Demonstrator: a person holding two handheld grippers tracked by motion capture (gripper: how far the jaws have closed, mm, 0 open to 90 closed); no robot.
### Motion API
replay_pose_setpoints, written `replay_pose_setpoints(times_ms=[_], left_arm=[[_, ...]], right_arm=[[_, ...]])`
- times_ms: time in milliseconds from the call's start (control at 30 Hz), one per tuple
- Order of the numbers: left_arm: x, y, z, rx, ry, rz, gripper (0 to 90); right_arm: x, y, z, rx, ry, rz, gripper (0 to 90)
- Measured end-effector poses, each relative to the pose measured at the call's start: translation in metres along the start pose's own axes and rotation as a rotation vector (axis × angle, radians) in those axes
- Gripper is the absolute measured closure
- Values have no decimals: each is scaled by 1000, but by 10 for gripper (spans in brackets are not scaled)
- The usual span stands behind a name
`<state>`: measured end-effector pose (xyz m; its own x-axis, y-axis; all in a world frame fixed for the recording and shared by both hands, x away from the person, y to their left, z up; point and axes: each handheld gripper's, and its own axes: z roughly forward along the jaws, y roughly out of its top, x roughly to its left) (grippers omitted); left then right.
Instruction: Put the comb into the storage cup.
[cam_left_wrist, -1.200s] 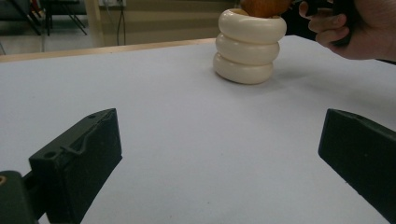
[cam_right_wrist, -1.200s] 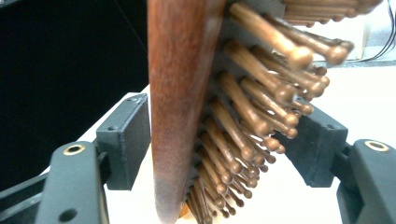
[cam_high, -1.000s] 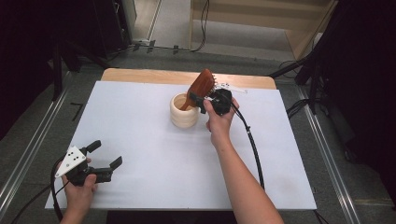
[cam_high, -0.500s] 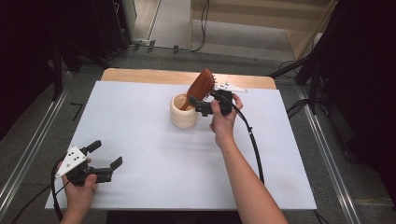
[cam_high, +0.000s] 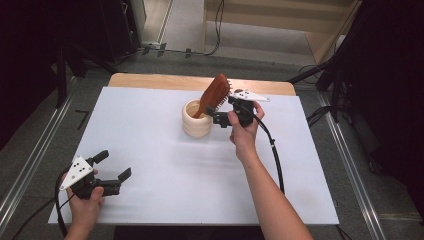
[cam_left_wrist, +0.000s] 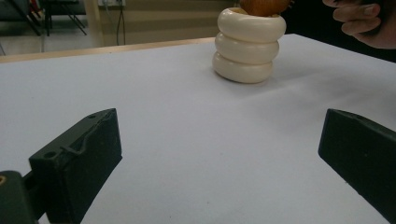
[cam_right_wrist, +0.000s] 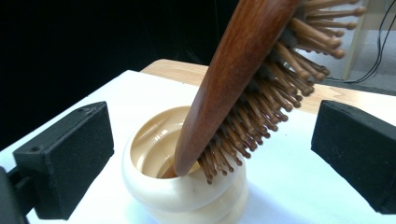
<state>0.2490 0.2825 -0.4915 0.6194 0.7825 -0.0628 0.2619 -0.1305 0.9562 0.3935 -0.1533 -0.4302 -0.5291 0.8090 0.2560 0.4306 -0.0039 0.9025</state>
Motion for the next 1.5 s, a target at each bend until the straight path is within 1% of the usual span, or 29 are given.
replay_pose_setpoints(times_ms=[100,333,367,467,500,533,667,900,967,1133,1300,1367,1500], left_arm=[[0,0,0,0,0,0,0],[0,0,0,0,1,-1,0],[0,0,0,0,0,-1,0],[0,0,0,0,0,0,0],[0,0,0,-1,-1,0,0],[0,0,0,-1,-1,0,0],[0,0,0,0,0,-2,0],[0,0,0,-1,1,-2,0],[0,0,0,-1,0,-1,0],[0,0,0,0,0,1,0],[0,0,0,1,1,2,0],[0,0,0,2,1,2,0],[0,0,0,2,2,3,0]], right_arm=[[1,-1,-4,0,8,-5,0],[1,-3,-12,-3,23,-37,0],[2,-4,-14,1,20,-49,0],[1,-5,-16,1,15,-53,0],[0,-6,-20,-6,18,-46,0],[0,-6,-20,-6,18,-46,0],[-2,-8,-26,-10,8,-64,0],[-2,-12,-33,-16,16,-69,0],[-2,-14,-36,-17,9,-84,0],[-3,-19,-43,-18,13,-82,0],[-6,-24,-48,-18,1,-93,0],[-8,-26,-51,-15,0,-85,0],[-10,-30,-55,-15,-6,-86,0]])
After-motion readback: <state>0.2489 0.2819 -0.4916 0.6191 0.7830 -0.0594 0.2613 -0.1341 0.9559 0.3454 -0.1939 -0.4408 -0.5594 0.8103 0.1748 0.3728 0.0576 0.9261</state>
